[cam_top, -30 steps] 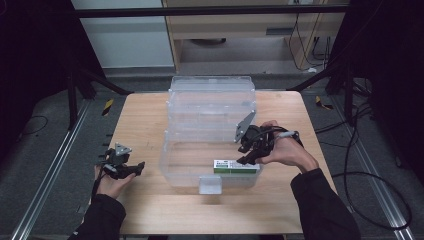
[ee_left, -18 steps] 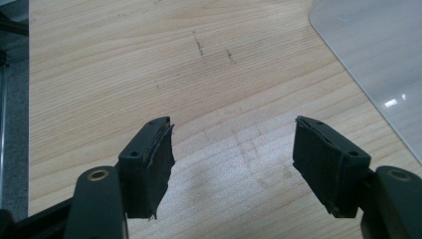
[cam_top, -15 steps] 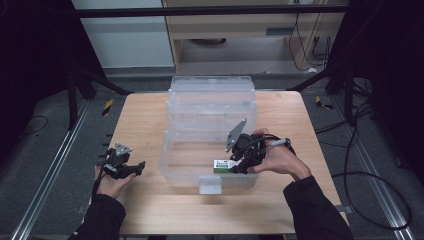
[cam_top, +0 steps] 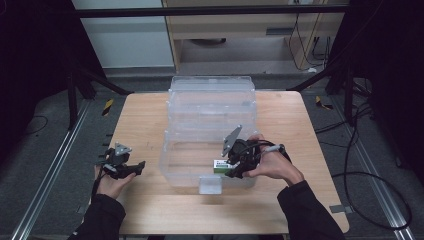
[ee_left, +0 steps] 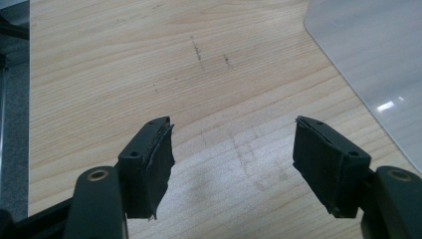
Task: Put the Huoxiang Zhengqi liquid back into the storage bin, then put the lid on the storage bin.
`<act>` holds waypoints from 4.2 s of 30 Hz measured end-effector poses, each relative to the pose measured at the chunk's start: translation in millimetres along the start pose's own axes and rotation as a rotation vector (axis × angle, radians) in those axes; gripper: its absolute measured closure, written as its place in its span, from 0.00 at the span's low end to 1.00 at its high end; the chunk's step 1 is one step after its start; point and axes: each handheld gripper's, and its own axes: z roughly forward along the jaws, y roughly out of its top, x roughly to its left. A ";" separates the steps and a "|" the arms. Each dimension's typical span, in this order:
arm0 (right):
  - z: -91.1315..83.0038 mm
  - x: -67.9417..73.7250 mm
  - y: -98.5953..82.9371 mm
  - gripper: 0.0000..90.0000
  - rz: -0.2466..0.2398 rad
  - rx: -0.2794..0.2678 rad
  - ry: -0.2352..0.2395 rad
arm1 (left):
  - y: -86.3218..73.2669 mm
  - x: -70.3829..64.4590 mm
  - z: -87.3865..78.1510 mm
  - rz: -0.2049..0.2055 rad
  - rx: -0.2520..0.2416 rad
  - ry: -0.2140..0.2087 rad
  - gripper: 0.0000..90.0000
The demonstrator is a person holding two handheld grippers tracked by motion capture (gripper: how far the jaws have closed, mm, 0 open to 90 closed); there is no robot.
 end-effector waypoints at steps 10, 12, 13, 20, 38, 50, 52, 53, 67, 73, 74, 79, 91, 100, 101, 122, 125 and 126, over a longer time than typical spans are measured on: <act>11.4 3.3 5.2 0.62 -0.010 0.011 -0.005 | 2.1 -2.1 -1.9 0.008 -0.008 -0.006 0.35; 13.1 3.6 6.3 0.62 -0.011 0.011 -0.001 | 1.6 -1.6 -1.3 0.006 -0.004 -0.006 0.35; 13.9 3.6 6.7 0.62 -0.013 0.013 0.001 | 1.4 -1.2 -1.1 0.005 -0.004 -0.005 0.35; 21.8 4.6 8.2 0.62 -0.019 0.032 0.020 | 1.3 -1.2 -1.3 0.006 -0.003 -0.002 0.35; 36.3 7.7 5.5 0.61 -0.005 0.043 0.049 | 2.9 -5.5 -0.2 0.019 -0.001 -0.009 0.35; 39.8 7.8 5.6 0.61 -0.001 0.043 0.049 | 2.2 -2.3 -2.3 0.006 -0.009 -0.009 0.34; 40.0 7.3 6.3 0.61 -0.001 0.044 0.057 | 2.9 -2.5 -2.6 0.007 -0.011 -0.009 0.34; 40.0 7.1 6.4 0.61 0.001 0.045 0.059 | 3.4 -2.8 -2.7 0.009 -0.012 -0.008 0.34; 45.5 12.5 7.0 0.72 -0.004 0.068 0.044 | 9.8 -5.0 -11.1 0.011 -0.042 -0.010 0.34; 45.8 11.5 6.8 0.73 0.000 0.064 0.042 | 13.5 -3.3 -17.8 0.007 -0.064 -0.009 0.35; 45.9 11.4 6.7 0.73 0.002 0.062 0.043 | 14.5 -3.2 -19.6 0.009 -0.070 -0.009 0.35; 45.4 10.9 6.0 0.74 -0.008 0.059 0.050 | 22.1 -1.3 -29.4 0.014 -0.100 -0.008 0.35; 45.5 11.5 4.6 0.74 -0.018 0.047 0.043 | 54.0 -3.1 -42.2 0.064 -0.176 -0.050 0.37; 45.6 11.1 4.6 0.74 -0.018 0.047 0.048 | 82.0 -8.7 -45.7 0.098 -0.229 -0.080 0.37; 45.7 11.1 4.7 0.74 -0.017 0.046 0.046 | 85.2 -10.0 -45.6 0.101 -0.233 -0.083 0.37; 46.0 10.4 4.5 0.74 -0.019 0.045 0.051 | 130.6 -19.4 -47.9 0.235 -0.271 -0.155 0.39; 46.0 10.6 4.4 0.74 -0.018 0.044 0.051 | 136.7 -19.0 -50.1 0.255 -0.279 -0.178 0.39; 45.9 10.4 4.3 0.74 -0.019 0.044 0.052 | 139.2 -19.0 -50.2 0.271 -0.288 -0.177 0.39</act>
